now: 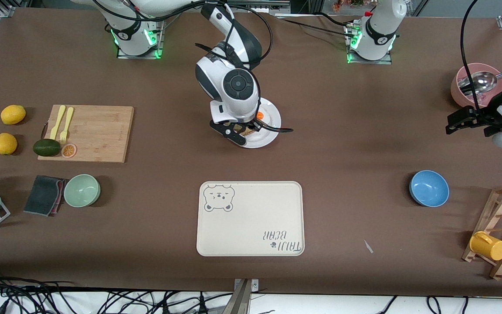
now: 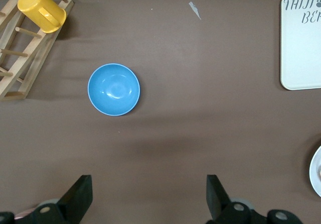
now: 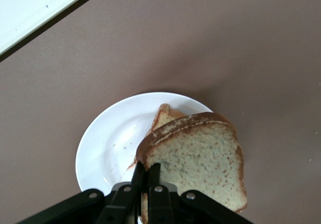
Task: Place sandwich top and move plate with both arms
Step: 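Lower the bread onto the egg slice and open the right gripper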
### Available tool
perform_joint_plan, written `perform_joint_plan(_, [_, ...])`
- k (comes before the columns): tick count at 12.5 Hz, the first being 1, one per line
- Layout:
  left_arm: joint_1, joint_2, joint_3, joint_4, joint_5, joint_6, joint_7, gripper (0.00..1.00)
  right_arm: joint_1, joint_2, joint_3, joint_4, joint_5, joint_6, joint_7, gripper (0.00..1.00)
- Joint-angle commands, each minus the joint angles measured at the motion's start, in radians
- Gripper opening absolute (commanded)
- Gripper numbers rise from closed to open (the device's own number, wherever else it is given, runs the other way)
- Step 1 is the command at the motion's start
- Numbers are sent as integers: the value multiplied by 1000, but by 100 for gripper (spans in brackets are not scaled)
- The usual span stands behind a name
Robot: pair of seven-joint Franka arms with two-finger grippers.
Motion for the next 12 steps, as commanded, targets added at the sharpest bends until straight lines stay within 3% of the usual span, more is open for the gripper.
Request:
perform_joint_plan(1, [10,2,-2,8,-6,-2,3,100,43,43,1,31,-44,4,26,0])
perform_joint_plan(10, [25,4,0,13,-40,-2,-2,100,83,129,1,38,-60,125,26,0])
perform_joint_plan(11, [25,4,0,10,-37,-2,-22,100,80,135,1,38,-60,136,23,18])
perform_joint_plan(12, [25,4,-2,10,-37,-2,-33,100,71,135,1,38,-58,141,5,83])
